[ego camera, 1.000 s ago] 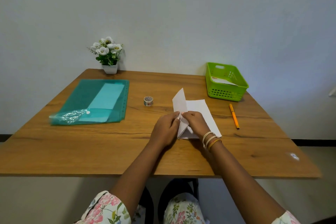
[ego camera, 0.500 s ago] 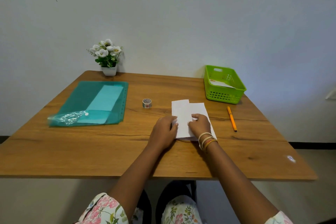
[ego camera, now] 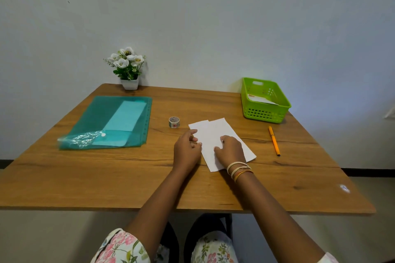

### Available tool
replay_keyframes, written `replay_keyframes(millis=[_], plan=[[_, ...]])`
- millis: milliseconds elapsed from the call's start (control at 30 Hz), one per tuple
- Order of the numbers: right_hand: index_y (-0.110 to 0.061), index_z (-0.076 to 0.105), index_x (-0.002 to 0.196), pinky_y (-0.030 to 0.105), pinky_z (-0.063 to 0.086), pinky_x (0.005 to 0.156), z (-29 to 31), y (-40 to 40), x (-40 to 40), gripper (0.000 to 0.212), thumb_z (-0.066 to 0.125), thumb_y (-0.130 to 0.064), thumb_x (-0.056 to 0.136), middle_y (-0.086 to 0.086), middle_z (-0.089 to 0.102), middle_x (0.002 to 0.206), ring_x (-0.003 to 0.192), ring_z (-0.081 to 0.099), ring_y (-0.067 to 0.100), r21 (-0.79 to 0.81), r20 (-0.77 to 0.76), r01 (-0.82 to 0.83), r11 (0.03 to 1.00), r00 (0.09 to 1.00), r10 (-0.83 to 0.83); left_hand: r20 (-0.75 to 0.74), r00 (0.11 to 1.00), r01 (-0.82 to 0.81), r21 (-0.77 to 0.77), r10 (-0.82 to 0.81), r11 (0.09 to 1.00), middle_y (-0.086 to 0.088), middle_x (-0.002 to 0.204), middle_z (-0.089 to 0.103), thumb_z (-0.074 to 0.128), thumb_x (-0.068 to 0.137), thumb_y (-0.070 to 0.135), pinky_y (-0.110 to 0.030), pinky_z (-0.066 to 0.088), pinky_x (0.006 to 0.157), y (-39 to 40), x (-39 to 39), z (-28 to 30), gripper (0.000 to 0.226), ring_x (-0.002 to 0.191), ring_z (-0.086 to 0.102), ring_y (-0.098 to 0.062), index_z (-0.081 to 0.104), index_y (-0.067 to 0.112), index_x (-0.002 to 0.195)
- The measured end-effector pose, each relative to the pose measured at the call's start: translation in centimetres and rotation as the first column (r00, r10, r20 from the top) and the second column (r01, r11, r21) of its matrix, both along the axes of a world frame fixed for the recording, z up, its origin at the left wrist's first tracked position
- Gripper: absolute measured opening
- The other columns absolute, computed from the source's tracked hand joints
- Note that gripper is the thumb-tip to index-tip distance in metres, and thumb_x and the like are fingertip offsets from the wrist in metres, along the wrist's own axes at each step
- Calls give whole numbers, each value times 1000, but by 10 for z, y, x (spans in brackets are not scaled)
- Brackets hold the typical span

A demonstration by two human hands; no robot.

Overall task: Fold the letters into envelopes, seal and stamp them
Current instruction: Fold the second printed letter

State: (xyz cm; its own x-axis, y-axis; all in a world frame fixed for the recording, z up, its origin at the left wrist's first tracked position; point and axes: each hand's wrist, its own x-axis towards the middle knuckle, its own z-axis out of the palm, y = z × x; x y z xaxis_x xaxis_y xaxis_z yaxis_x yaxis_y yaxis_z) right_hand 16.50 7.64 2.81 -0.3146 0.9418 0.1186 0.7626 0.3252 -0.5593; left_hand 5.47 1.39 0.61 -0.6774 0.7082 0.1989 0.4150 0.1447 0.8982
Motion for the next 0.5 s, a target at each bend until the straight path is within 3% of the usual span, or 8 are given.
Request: replay_keyframes(millis=[167,300,400,500], plan=[[-9,62,110,30,48,84,-6,-13,-2,27,50,-27,95,11,55,116,108,51,24,192,197,-31,981,980,-8,-24,999,-41,-7,41,999,0,114,60,63,88,8,-14,50,67,2,1,-1,41,90,58,-9,56,21,127],[-10,64,113,29,48,86,-11,-17,0,32,50,-32,95,9,54,119,108,49,21,295,208,-61,953,978,-2,-26,998,-61,3,61,998,-2,116,60,56,90,3,-21,53,77,2,-1,-3,38,99,56,-9,59,19,125],[-11,58,124,30,47,92,-8,-22,5,51,58,-46,87,7,52,128,117,48,21,226,148,-112,968,986,79,-32,997,-74,16,74,997,-3,118,60,53,90,1,-18,49,79,3,-2,-5,37,99,53,-7,60,18,123],[-10,52,128,31,45,94,-5,-27,7,63,60,-53,82,8,49,133,121,46,23,73,191,-175,982,969,159,-14,997,-71,5,71,997,-2,122,59,51,90,-4,-16,45,78,3,-2,-5,41,101,51,-4,58,18,124]])
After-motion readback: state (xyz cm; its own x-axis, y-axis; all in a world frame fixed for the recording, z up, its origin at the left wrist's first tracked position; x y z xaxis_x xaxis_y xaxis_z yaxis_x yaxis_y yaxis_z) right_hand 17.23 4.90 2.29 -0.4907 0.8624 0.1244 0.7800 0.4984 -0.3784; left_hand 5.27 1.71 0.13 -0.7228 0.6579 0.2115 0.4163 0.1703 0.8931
